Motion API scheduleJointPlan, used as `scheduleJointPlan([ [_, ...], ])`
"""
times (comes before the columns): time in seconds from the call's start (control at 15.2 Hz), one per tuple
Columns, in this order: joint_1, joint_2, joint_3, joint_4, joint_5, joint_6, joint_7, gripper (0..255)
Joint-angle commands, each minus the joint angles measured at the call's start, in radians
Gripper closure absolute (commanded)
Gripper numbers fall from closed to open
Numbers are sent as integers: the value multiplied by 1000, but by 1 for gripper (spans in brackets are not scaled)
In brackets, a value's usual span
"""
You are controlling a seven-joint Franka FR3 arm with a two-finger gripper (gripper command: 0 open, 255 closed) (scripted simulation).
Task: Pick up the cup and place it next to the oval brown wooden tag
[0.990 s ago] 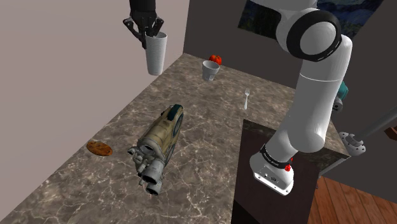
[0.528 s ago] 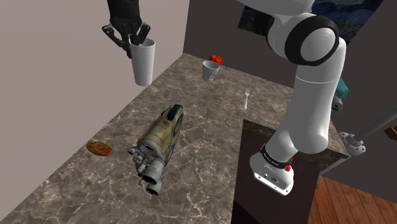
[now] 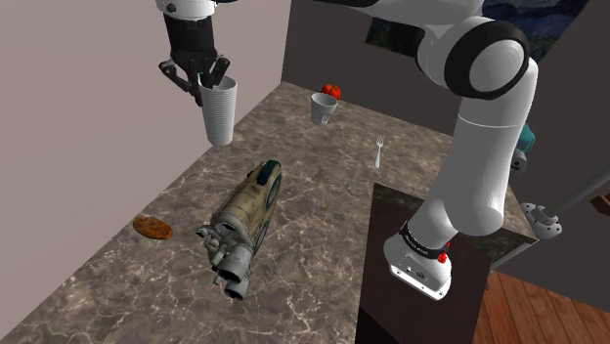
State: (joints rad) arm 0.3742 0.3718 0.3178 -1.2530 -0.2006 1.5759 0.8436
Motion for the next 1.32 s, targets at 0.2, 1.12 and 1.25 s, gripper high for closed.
scheduleJointPlan([
  [0.2,-9,-16,0,-91,4,75,7,255],
  [1.12,-22,-15,-5,-279,-2,262,27,255],
  [1.25,-23,-11,-6,-300,-4,287,31,255],
])
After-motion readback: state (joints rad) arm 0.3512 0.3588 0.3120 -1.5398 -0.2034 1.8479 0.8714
